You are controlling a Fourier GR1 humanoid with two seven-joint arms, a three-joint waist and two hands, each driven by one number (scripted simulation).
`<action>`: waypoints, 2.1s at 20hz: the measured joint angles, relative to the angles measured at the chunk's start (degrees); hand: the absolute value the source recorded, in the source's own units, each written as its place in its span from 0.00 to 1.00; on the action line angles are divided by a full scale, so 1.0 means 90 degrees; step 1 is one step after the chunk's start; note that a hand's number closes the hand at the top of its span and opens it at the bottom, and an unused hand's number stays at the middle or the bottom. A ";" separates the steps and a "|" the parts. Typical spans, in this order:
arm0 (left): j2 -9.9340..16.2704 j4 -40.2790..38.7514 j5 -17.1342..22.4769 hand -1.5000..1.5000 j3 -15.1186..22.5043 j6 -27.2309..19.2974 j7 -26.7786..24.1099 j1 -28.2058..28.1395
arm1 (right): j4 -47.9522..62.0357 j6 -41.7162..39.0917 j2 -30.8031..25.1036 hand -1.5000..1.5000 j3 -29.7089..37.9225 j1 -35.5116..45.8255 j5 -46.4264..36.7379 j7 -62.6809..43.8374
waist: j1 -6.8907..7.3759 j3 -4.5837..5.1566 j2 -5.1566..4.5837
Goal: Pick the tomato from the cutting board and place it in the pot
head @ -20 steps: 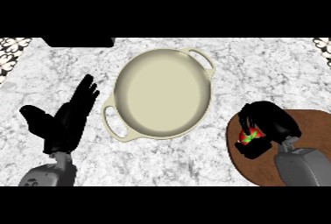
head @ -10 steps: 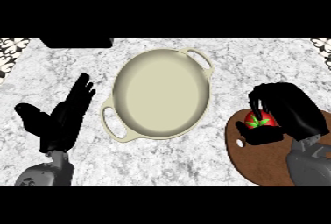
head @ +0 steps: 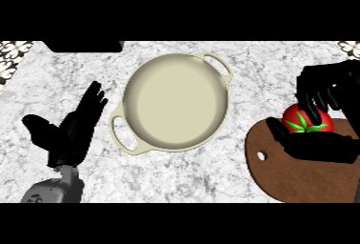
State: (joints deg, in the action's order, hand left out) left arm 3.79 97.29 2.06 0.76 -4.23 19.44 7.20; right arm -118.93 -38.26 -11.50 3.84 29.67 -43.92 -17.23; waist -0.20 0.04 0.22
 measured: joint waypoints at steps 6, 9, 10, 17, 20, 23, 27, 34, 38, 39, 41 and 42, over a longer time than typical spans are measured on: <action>-0.0020 -0.0074 0.0006 0.50 -0.0009 0.0035 -0.0073 -0.0027 | 0.0179 -0.0162 0.0488 1.00 0.0100 0.1386 0.0531 -0.0860 | 0.0045 0.0001 -0.0007; -0.0044 -0.0118 -0.0015 0.50 0.0022 0.0057 -0.0129 -0.0024 | 0.0630 -0.0108 0.0677 1.00 -0.0014 0.2027 0.0550 -0.1261 | 0.0057 0.0002 -0.0012; -0.0021 -0.0148 -0.0004 0.50 -0.0028 0.0050 -0.0091 0.0063 | 0.0773 -0.0061 0.0749 1.00 -0.0054 0.2158 0.0542 -0.1363 | 0.0057 0.0002 -0.0014; -0.0052 -0.0028 -0.0042 0.50 0.0044 0.0058 -0.0020 0.0042 | 0.2233 0.0509 0.1103 1.00 -0.0304 0.3222 0.0224 -0.1888 | 0.0095 0.0001 -0.0027; -0.0018 -0.0007 0.0015 0.50 -0.0013 0.0095 0.0035 0.0076 | 0.2825 0.0935 0.1170 1.00 -0.0597 0.3279 0.0060 -0.1842 | 0.0101 0.0001 -0.0031; -0.0054 0.0014 0.0006 0.50 0.0017 0.0088 0.0051 0.0034 | 0.3485 0.1364 0.1225 1.00 -0.0783 0.3359 -0.0064 -0.1622 | 0.0106 0.0000 -0.0035; 0.0019 0.0043 0.0065 0.50 -0.0051 0.0164 0.0080 0.0062 | 0.4322 0.1710 0.1251 1.00 -0.1063 0.3368 -0.0206 -0.1101 | 0.0116 0.0000 -0.0040; 0.0087 0.0058 0.0124 0.50 -0.0121 0.0246 0.0075 0.0048 | 0.5494 0.2397 0.1273 0.00 -0.1099 0.3226 0.0921 -0.1458 | 0.0170 -0.0001 -0.0048; 0.0070 0.0032 0.0092 0.50 -0.0091 0.0245 0.0066 0.0082 | 0.6006 0.3012 0.1276 0.00 -0.1192 0.3310 0.1790 -0.1484 | 0.0200 -0.0002 -0.0051; 0.0029 0.0047 0.0057 0.50 -0.0054 0.0195 0.0117 0.0112 | 0.6022 0.3202 0.1276 0.00 -0.1201 0.3309 0.1986 -0.1468 | 0.0195 -0.0003 -0.0048; 0.0012 0.0058 0.0039 0.50 -0.0028 0.0197 0.0080 0.0052 | 0.5966 0.3733 0.1276 0.00 -0.1200 0.3302 0.2285 -0.1411 | 0.0201 -0.0003 -0.0044; 0.0036 0.0007 0.0069 0.50 -0.0071 0.0214 0.0096 0.0126 | 0.5994 0.3998 0.1277 0.00 -0.1112 0.3319 0.2377 -0.1262 | 0.0200 -0.0003 -0.0053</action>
State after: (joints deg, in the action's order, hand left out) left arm 4.11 97.35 2.68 0.12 -2.31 20.30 8.33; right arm -64.98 -2.28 -0.01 -6.17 59.54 -22.53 -28.59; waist 1.61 0.01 -0.26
